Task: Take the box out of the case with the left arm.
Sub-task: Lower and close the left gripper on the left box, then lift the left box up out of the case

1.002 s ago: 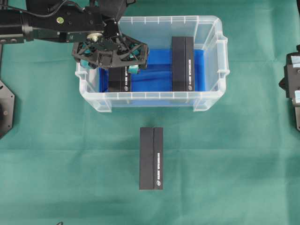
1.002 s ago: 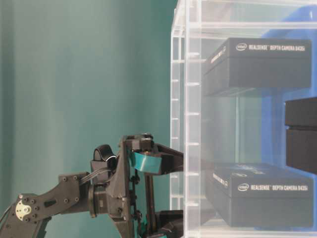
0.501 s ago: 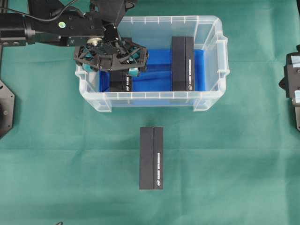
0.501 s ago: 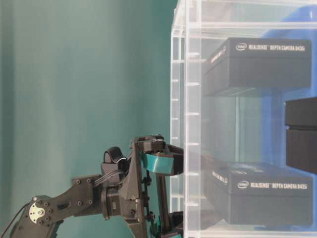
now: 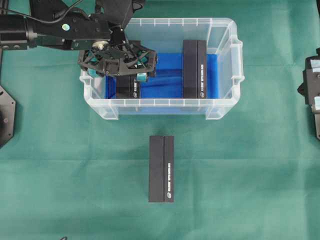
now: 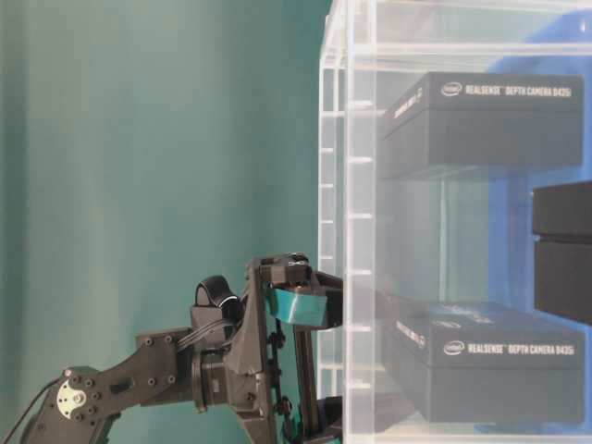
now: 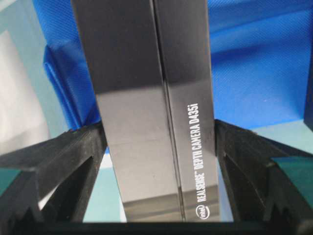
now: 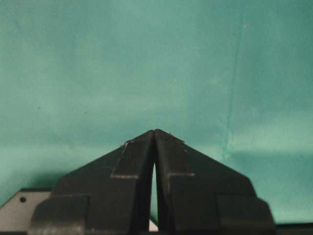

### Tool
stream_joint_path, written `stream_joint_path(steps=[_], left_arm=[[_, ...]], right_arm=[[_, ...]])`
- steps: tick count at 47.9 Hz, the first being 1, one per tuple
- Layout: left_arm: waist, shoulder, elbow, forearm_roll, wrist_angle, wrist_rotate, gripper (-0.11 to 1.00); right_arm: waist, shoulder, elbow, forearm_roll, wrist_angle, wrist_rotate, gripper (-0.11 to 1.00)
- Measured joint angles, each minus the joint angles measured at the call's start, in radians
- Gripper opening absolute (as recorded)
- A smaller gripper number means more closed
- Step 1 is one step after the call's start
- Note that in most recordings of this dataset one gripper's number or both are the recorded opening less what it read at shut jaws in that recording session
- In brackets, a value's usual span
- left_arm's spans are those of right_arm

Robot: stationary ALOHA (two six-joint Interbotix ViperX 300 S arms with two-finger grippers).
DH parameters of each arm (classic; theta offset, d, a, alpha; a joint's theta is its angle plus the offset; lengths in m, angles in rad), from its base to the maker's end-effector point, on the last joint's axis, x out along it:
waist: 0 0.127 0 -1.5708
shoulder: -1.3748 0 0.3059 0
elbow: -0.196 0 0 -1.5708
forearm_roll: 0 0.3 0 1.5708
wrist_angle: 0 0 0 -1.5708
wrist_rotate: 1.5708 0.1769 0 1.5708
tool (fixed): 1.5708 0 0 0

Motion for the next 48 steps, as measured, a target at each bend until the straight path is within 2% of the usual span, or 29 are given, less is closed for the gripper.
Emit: stream_joint_path(steps=[8, 14, 38, 48], left_arm=[[0.0, 0.003, -0.002, 0.0, 0.0, 0.002, 0.81], [0.0, 0.009, -0.008, -0.005, 0.005, 0.003, 0.62], [0.0, 0.014, -0.029, -0.006, 0.011, 0.002, 0.62], [0.002, 0.014, -0.054, -0.006, 0.077, 0.002, 0.62]], right_arm=[[0.0, -0.002, 0.0, 0.0, 0.0, 0.0, 0.07], [0.0, 0.0, 0.0, 0.002, 0.0, 0.002, 0.07], [0.0, 0.0, 0.0, 0.002, 0.0, 0.002, 0.07], [0.0, 0.0, 0.0, 0.002, 0.0, 0.0, 0.07]])
